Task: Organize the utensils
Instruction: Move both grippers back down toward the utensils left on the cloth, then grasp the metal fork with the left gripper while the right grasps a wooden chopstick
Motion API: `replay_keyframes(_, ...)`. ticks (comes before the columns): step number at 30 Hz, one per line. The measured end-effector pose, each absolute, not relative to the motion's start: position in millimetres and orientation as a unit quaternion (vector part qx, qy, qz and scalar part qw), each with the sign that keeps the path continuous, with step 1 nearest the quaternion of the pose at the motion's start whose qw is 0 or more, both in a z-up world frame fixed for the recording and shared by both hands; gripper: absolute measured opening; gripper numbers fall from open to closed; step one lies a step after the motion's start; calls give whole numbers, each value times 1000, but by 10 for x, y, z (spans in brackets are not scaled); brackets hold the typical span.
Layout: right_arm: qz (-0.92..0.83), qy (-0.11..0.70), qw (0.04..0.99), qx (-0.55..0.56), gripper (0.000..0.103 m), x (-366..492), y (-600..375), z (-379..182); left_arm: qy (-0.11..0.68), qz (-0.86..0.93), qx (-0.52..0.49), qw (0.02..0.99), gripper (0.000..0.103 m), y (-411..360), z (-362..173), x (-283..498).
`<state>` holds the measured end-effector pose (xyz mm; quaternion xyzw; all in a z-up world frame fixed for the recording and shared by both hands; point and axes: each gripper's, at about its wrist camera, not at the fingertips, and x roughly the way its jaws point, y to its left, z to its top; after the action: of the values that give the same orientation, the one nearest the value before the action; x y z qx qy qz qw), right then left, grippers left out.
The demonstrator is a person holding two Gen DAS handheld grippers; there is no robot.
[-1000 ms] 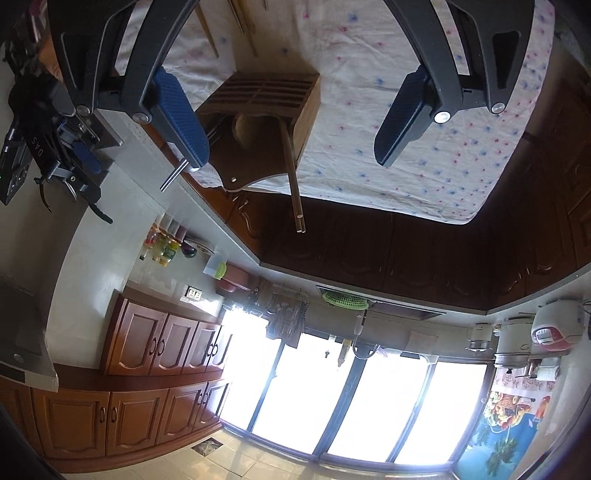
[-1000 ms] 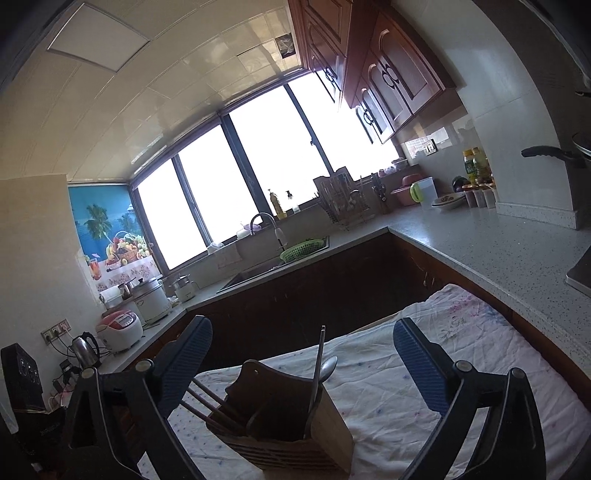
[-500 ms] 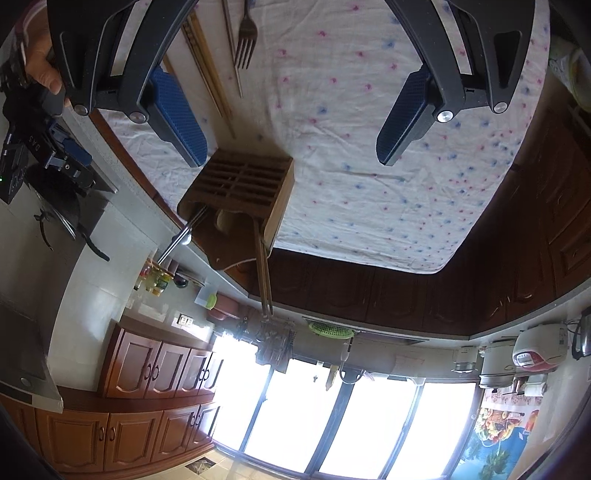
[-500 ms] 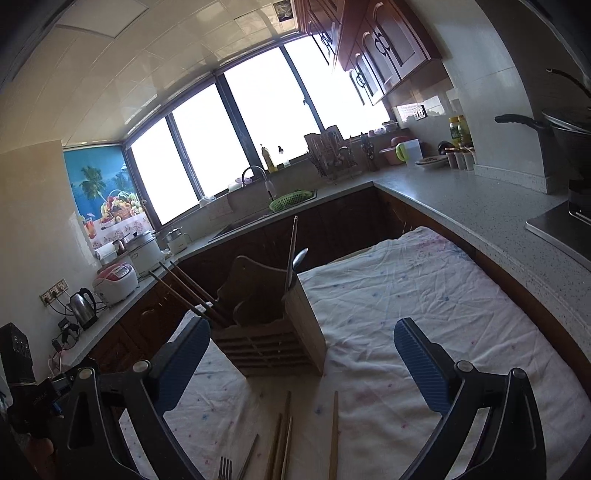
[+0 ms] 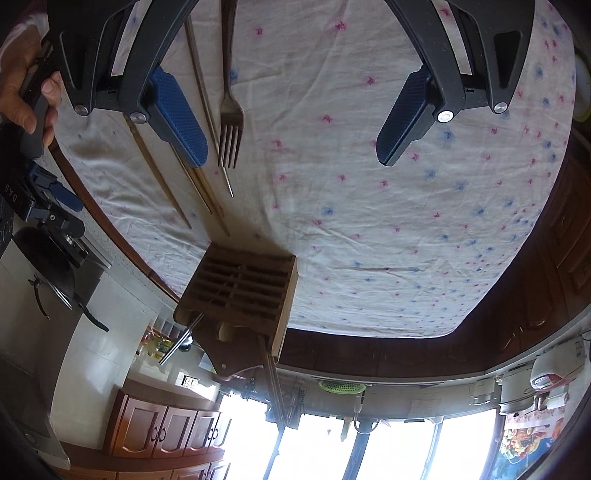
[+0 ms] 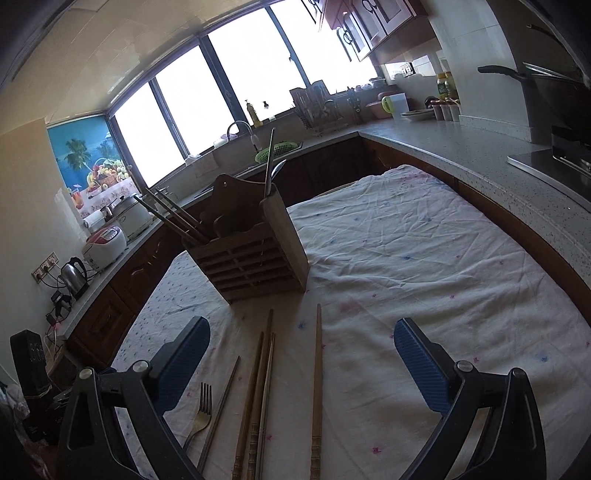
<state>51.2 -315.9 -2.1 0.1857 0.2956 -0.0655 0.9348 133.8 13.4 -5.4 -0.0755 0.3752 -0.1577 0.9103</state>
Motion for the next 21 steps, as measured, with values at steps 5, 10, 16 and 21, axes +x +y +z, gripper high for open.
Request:
replay_keyframes(5,-63,315,929,185,101,511,-3116,-132,396,-171,-52,901,92,-24,-172,1428)
replay_keyframes(10,-57,350,917,181,100,603,-3070,-270,408,-178,-18,895,86,-232,-264,1581)
replay_keyframes(16,-54,386,905,171,87,725,-3045,-429,418,-197,13,887,74,-429,-358,1732)
replay_keyframes(21,-61,401,897,176,70,739,-3063,-509,440,-227,34,868,66,-573,-466,1899)
